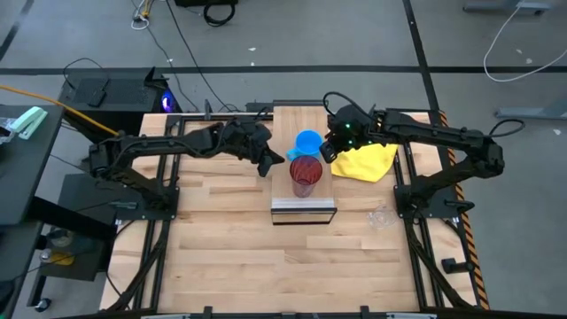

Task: Stack small to large cups/mugs on shelf
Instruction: Put the blue mug on the shelf, then put the transparent mug on the shelf

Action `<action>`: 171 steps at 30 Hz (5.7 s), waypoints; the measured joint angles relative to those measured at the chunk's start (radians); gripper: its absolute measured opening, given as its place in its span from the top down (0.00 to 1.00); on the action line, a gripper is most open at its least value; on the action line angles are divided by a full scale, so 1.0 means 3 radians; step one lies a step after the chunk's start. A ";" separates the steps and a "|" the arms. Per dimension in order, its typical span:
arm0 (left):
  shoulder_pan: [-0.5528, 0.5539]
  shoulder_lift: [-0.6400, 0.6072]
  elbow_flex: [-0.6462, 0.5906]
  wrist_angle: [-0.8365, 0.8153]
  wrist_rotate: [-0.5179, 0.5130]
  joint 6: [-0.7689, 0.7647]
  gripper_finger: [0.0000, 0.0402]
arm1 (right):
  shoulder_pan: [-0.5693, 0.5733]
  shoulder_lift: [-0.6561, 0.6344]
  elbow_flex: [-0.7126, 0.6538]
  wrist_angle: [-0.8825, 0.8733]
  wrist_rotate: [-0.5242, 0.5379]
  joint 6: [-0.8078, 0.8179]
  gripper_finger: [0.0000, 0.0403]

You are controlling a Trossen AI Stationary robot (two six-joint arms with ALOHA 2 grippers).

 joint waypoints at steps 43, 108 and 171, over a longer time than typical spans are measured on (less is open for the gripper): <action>0.0182 0.0000 0.0001 -0.0077 -0.0229 0.0000 0.94 | 0.0221 0.0000 0.0001 0.0035 0.0115 0.0207 0.98; -0.1060 -0.0454 0.0001 -0.2183 -0.1634 -0.1538 0.94 | 0.2576 -0.1686 -0.0719 -0.2689 0.0085 0.3879 0.98; -0.1000 -0.0454 0.0001 -0.2230 -0.1658 -0.0775 0.95 | 0.3412 -0.0194 -0.1142 -0.1725 0.0553 0.5728 0.89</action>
